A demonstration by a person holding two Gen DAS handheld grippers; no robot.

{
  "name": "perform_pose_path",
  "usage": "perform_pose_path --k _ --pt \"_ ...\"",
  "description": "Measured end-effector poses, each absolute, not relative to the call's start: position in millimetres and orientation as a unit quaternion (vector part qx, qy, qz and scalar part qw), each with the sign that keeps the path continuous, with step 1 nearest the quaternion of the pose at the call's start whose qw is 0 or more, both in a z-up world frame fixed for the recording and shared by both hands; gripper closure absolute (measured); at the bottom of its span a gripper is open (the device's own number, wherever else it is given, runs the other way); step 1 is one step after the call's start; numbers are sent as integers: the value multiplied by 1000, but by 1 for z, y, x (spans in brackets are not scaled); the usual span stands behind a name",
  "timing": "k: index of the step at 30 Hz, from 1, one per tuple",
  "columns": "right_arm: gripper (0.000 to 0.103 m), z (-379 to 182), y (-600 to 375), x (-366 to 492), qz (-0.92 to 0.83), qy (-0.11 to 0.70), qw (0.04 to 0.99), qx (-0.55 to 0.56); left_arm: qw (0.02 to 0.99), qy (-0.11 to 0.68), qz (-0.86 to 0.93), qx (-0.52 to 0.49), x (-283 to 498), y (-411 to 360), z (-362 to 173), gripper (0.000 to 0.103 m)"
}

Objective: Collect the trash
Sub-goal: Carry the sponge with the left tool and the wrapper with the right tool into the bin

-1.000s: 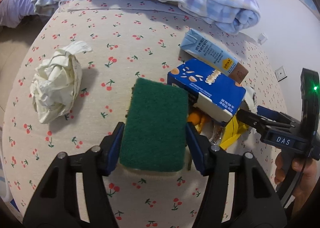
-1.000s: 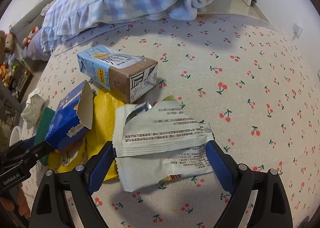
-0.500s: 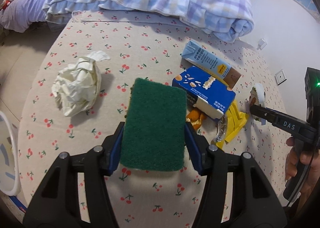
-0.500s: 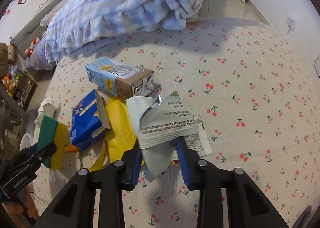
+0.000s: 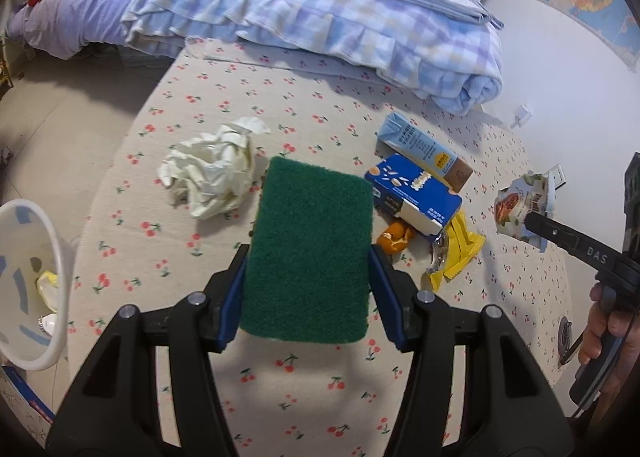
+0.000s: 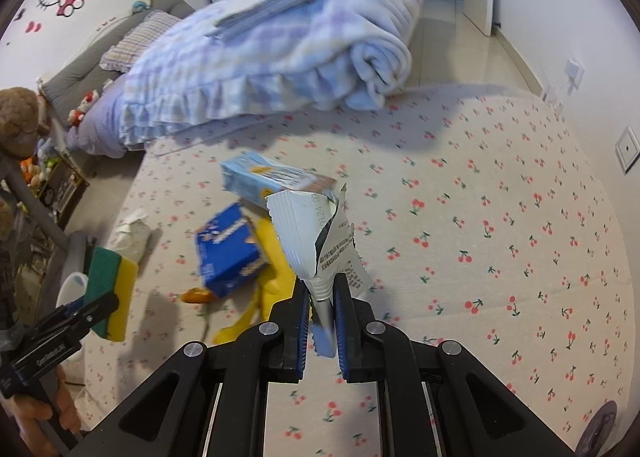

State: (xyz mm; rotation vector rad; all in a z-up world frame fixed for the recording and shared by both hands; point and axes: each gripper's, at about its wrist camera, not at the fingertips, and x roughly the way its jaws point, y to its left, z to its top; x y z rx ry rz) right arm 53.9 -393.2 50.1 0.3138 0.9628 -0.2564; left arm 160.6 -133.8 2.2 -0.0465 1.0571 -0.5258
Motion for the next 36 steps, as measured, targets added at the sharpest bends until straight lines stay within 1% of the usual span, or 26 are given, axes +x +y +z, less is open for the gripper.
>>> perform_pose_path --k 11,19,36 --pt "91 67 -330 65 -80 449 883 114 843 489 -217 -47 160 -81 8 45" --pt "91 70 -280 83 -42 447 888 98 853 483 -185 -69 164 -28 10 45" --pt "91 51 -166 118 57 468 879 70 861 486 -98 -109 173 87 -10 45"
